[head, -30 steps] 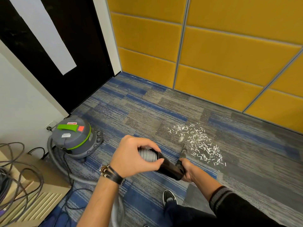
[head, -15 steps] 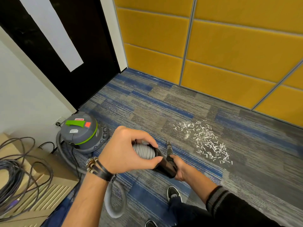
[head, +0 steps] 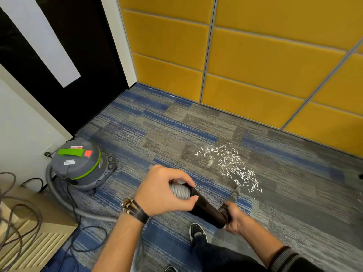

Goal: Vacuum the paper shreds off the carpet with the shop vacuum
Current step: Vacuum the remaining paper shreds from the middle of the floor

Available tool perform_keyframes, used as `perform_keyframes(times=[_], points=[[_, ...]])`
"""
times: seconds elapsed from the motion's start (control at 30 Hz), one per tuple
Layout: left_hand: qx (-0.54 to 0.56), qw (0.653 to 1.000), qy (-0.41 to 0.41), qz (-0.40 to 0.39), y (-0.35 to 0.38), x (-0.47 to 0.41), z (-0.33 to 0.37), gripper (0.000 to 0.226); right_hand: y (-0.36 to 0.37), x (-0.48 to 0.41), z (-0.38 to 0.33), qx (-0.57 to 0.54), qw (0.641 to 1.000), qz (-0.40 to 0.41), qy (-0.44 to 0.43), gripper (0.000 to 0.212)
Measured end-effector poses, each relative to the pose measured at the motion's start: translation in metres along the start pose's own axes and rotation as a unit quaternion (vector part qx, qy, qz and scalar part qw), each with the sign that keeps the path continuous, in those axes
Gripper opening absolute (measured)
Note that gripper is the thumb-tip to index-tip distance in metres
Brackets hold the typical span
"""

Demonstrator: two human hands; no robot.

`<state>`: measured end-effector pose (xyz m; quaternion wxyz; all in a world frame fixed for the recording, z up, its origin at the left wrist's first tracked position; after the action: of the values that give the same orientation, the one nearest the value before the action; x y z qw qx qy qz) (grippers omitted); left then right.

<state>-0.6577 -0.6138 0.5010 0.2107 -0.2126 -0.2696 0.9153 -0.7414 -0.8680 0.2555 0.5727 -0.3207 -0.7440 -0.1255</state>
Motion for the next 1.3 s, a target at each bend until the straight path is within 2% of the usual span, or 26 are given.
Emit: perform_keyframes(times=[0.07,0.13,0.23,0.37,0.5,0.77,0.97,1.13,1.3], points=[[-0.04,0.999,0.009,0.009,-0.002,0.0,0.002,0.026,0.01,0.005,-0.004,0.015,1.0,0.004,0.0,0.038],[-0.073,0.997,0.012,0.015,-0.008,0.0,0.0,0.042,0.025,0.009,-0.013,0.029,1.0,-0.002,-0.008,0.038],[-0.1,0.995,0.018,0.019,-0.014,0.001,-0.005,0.056,0.048,0.013,-0.032,0.005,1.0,-0.014,-0.011,0.037],[-0.115,0.993,0.034,0.012,-0.011,-0.003,-0.001,0.055,0.077,0.009,-0.052,0.037,0.997,-0.06,-0.017,0.043],[-0.137,0.989,0.049,0.02,-0.011,-0.018,0.004,0.051,0.098,0.01,-0.066,0.06,0.993,-0.095,-0.025,0.035],[-0.146,0.988,-0.032,0.041,-0.002,-0.04,0.002,0.049,0.066,-0.013,-0.072,0.017,0.996,-0.09,-0.008,0.034],[-0.18,0.983,-0.005,0.028,0.0,-0.052,0.009,0.039,0.078,-0.025,-0.079,0.014,0.995,-0.096,0.013,0.032],[-0.151,0.987,-0.006,0.052,-0.001,-0.055,0.01,0.037,0.102,-0.018,-0.096,0.033,0.99,-0.134,-0.004,0.031],[-0.073,0.996,0.0,0.051,0.011,-0.066,0.006,0.041,0.09,-0.024,-0.096,-0.015,0.988,-0.152,0.007,0.04]])
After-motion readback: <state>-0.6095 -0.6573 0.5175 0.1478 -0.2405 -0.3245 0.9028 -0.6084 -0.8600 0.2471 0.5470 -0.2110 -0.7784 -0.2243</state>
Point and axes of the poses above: each hand's wrist, its own x-axis away from the middle knuckle, its own y-axis out of the palm, z = x × y, the point moved 1 cm from there along -x, towards the middle knuckle, and after that the axes turned 11 degrees about z, right-handed, at the moved point
